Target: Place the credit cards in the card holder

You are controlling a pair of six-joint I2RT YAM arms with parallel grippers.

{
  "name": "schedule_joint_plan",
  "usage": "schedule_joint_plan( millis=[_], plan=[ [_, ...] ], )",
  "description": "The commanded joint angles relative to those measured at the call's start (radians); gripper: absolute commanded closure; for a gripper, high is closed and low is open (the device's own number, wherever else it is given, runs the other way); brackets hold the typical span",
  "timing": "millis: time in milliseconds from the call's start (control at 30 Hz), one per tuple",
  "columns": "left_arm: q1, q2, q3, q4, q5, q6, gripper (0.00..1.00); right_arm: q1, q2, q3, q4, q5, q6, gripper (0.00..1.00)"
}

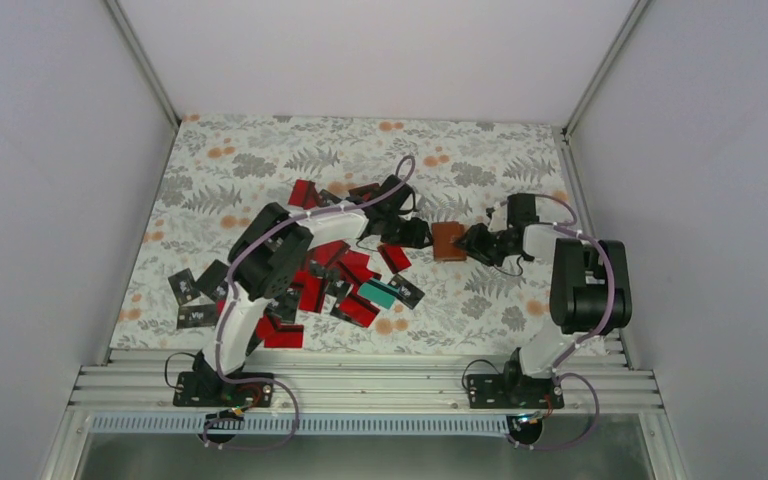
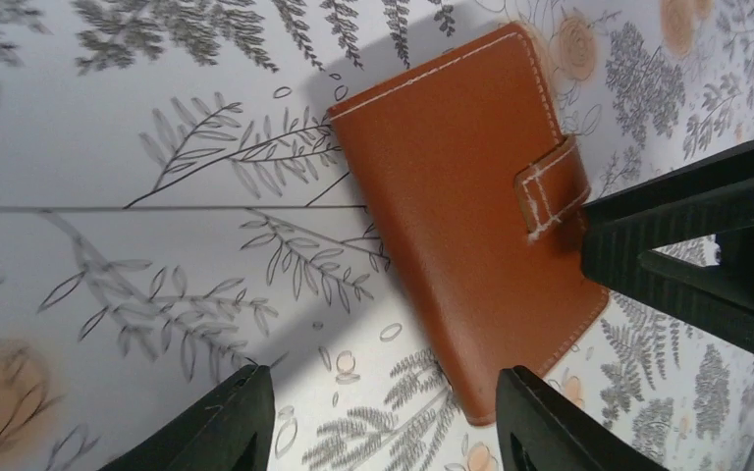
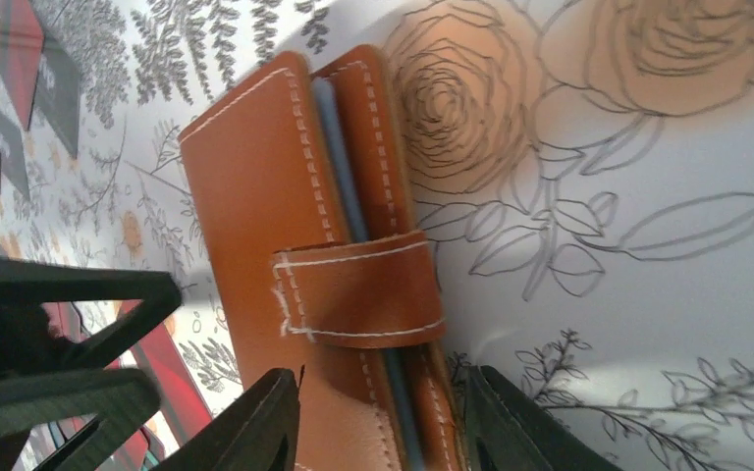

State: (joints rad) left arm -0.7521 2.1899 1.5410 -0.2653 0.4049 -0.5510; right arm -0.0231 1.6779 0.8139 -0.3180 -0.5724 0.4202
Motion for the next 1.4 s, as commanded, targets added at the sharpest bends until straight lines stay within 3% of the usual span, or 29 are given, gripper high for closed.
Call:
schedule_joint_plan(
  millis=[0, 333, 500, 700, 767, 933, 1133, 1367],
  plan=[
    [-0.013, 0.072, 0.065, 0.002, 0.062, -0.016, 0.45, 0.011, 0.043, -0.033, -0.002, -0.005, -0.007, 0.56],
    [-0.029, 0.142, 0.098, 0.024, 0.113, -0.031, 0.7, 0.011, 0.075, -0.037, 0.057, -0.167, -0.003, 0.57],
    [-0.031, 0.148, 0.075, 0.05, 0.132, -0.049, 0.76, 0.011, 0.078, -0.035, 0.074, -0.191, 0.007, 0.66],
    [-0.032, 0.126, 0.039, 0.085, 0.131, -0.061, 0.77, 0.011, 0.067, -0.024, 0.072, -0.205, 0.015, 0.87],
    [-0.032, 0.106, 0.024, 0.092, 0.115, -0.059, 0.77, 0.011, 0.054, -0.016, 0.056, -0.2, 0.013, 0.95],
    [-0.03, 0.011, -0.007, 0.088, -0.007, -0.03, 0.72, 0.02, -0.006, 0.029, -0.01, -0.161, -0.015, 0.95],
    [0.002, -0.174, -0.073, 0.074, -0.145, 0.029, 0.49, 0.08, -0.125, 0.099, -0.043, -0.09, -0.03, 0.95],
    [0.109, -0.369, -0.096, -0.049, -0.167, 0.02, 0.43, 0.274, -0.24, 0.197, -0.042, 0.216, -0.062, 0.95]
  ],
)
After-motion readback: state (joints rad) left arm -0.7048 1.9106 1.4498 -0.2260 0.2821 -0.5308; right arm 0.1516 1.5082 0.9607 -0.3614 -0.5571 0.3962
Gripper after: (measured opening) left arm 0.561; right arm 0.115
